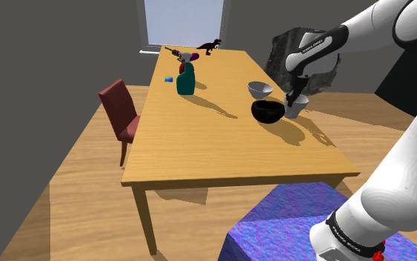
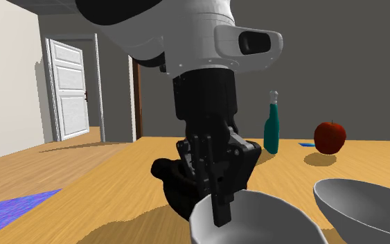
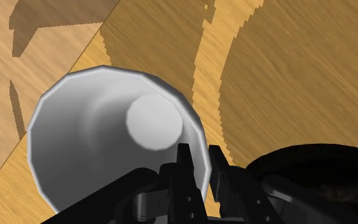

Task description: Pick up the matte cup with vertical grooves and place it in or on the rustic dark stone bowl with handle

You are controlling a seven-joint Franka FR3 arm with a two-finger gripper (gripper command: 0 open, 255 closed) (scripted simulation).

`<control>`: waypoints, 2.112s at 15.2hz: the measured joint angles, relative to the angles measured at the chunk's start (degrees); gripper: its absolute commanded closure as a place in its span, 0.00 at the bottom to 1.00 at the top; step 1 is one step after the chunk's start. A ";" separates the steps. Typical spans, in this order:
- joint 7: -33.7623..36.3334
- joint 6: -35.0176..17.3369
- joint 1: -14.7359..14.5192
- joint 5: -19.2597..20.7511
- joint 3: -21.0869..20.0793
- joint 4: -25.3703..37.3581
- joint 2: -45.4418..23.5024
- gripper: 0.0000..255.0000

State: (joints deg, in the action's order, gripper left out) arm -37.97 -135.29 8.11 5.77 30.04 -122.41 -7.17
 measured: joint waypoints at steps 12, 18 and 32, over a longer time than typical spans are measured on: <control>0.79 8.50 -0.64 2.18 0.09 4.40 4.57 1.00; 0.80 12.89 -0.83 2.84 0.00 7.22 6.31 1.00; 0.17 23.41 -1.15 3.49 -0.34 15.51 8.83 1.00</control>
State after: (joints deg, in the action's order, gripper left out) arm -37.80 -111.88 6.95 9.26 29.70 -106.90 1.66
